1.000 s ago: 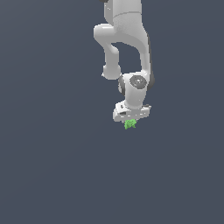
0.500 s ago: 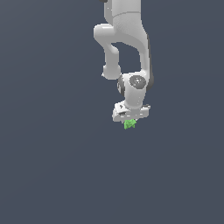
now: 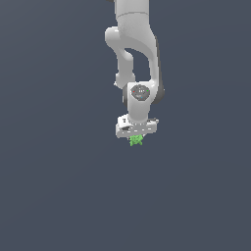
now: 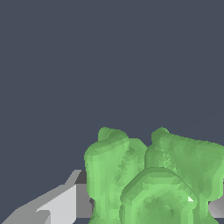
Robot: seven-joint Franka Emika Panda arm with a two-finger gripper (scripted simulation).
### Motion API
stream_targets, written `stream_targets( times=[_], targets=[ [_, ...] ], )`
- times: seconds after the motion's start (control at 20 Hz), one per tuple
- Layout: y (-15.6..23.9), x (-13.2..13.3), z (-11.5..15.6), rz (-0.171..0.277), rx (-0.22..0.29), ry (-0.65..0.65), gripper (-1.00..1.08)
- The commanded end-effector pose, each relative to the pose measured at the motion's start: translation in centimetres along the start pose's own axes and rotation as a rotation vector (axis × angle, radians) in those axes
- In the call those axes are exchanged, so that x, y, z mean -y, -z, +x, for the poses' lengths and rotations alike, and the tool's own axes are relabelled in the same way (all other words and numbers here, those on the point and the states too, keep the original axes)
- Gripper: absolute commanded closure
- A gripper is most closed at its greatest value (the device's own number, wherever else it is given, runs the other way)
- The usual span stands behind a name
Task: Pick up the object and move it to a goal position.
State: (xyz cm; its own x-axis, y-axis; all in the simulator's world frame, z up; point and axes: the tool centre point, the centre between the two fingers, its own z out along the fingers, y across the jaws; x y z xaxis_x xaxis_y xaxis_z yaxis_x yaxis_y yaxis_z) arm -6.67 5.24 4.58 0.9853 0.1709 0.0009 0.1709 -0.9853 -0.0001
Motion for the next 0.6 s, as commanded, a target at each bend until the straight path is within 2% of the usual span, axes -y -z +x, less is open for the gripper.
stream_targets(
  times=[0.0, 0.3, 0.55],
  targets=[
    [0.2, -2.4, 0.1, 0.000, 0.000, -0.001, 1.08],
    [0.8, -9.1, 0.5, 0.000, 0.000, -0.001, 1.08],
    [1.1, -13.3, 0.8, 0.000, 0.000, -0.001, 1.08]
  ],
)
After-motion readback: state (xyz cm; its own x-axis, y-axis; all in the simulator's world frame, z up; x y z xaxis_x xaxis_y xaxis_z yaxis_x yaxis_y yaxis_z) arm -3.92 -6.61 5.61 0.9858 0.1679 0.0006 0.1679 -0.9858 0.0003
